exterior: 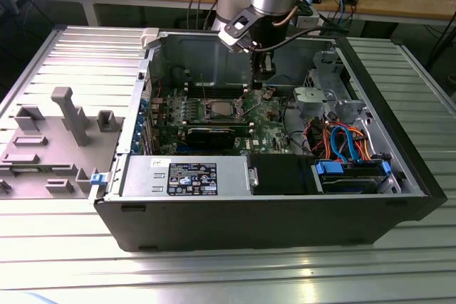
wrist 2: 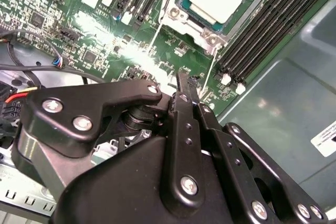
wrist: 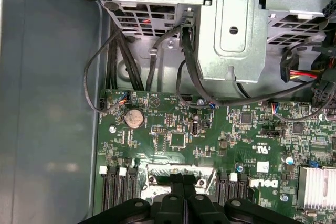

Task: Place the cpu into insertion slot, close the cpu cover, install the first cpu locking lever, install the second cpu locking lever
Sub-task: 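Close the cpu cover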

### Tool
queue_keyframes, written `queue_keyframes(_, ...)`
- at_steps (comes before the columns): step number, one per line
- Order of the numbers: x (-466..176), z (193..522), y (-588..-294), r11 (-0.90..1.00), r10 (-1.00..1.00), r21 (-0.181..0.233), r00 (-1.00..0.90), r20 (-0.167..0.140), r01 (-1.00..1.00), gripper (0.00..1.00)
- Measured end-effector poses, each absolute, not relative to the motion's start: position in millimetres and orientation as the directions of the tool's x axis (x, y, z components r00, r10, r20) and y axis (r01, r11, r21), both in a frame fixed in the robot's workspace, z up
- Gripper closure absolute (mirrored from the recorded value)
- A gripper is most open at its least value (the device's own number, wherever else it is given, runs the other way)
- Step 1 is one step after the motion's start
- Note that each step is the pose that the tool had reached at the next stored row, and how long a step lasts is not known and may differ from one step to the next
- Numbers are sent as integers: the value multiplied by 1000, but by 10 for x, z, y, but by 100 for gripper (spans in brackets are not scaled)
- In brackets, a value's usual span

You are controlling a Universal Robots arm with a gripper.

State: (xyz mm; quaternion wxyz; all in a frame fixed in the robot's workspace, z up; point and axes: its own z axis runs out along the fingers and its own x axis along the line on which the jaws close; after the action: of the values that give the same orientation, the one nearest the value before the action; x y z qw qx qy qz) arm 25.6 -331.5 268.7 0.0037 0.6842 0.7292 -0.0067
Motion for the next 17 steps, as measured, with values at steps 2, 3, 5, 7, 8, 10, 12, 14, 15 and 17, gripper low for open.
queue_keyframes(2, 552, 2540, -3297, 64, 998, -10, -64, -14, 998, 89)
queue_keyframes(3, 551, 2448, -3313, 64, 998, -17, -64, -14, 998, 89)
queue_keyframes(5, 524, 2447, -3313, 64, 998, -17, -64, -12, 998, 89)
queue_keyframes(7, 497, 2447, -3313, 64, 998, -17, -64, -11, 998, 89)
queue_keyframes(8, 495, 2446, -3313, 64, 998, -17, -64, -11, 998, 89)
queue_keyframes(10, 493, 2447, -3312, 64, 998, -17, -64, -11, 998, 89)
queue_keyframes(12, 491, 2447, -3312, 64, 998, -17, -64, -11, 998, 89)
queue_keyframes(14, 482, 2447, -3313, 64, 998, -17, -64, -11, 998, 89)
queue_keyframes(15, 481, 2447, -3313, 64, 998, -17, -64, -11, 998, 89)
queue_keyframes(17, 478, 2446, -3312, 64, 998, -17, -64, -11, 998, 89)
